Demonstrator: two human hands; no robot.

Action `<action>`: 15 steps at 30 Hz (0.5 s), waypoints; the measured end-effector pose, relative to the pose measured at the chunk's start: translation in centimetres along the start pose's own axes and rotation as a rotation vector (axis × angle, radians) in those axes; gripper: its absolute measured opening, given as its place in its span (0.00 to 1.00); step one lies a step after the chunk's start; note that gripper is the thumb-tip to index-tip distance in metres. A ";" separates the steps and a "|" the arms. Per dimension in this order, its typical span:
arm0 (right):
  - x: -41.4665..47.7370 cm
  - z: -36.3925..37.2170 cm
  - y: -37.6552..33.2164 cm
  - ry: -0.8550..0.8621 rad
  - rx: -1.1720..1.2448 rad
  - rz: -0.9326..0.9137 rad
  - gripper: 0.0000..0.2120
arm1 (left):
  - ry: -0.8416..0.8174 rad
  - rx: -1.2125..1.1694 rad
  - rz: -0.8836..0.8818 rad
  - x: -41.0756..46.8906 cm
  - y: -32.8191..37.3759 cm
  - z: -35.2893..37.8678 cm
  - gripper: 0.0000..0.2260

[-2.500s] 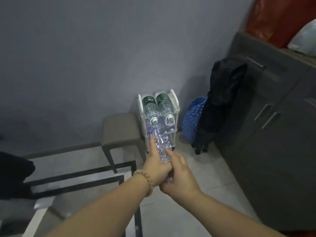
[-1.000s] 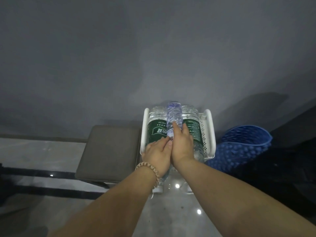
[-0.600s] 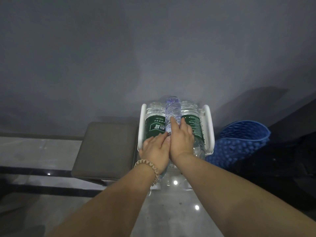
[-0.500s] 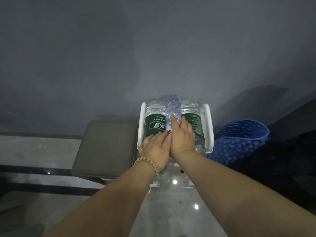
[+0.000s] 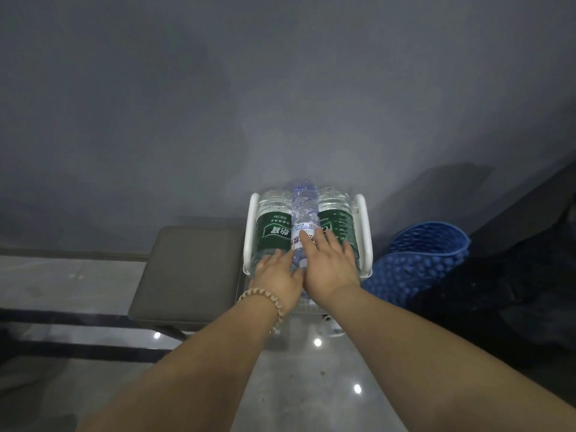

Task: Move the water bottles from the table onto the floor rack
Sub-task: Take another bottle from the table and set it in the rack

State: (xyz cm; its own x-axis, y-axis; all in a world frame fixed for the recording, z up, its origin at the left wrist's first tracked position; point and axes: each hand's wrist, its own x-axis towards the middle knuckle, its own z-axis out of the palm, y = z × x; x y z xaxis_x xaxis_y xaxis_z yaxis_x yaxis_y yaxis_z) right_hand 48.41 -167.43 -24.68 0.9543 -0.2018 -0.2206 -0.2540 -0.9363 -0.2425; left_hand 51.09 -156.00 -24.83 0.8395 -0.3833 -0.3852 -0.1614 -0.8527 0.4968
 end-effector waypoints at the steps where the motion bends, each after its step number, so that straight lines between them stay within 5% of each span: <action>1: 0.0 0.0 0.1 -0.006 -0.017 0.000 0.34 | 0.001 0.001 -0.006 0.0 0.1 0.2 0.23; 15: -0.1 0.8 1.0 -0.080 -0.014 0.066 0.38 | 0.013 0.057 -0.052 -0.2 -0.1 0.9 0.24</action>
State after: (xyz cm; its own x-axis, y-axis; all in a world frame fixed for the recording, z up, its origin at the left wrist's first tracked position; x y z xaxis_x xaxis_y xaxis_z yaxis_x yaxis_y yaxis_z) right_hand 47.90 -168.08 -25.66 0.9198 -0.2397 -0.3108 -0.3128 -0.9259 -0.2116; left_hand 50.46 -156.16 -25.48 0.8539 -0.3340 -0.3991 -0.1469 -0.8903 0.4310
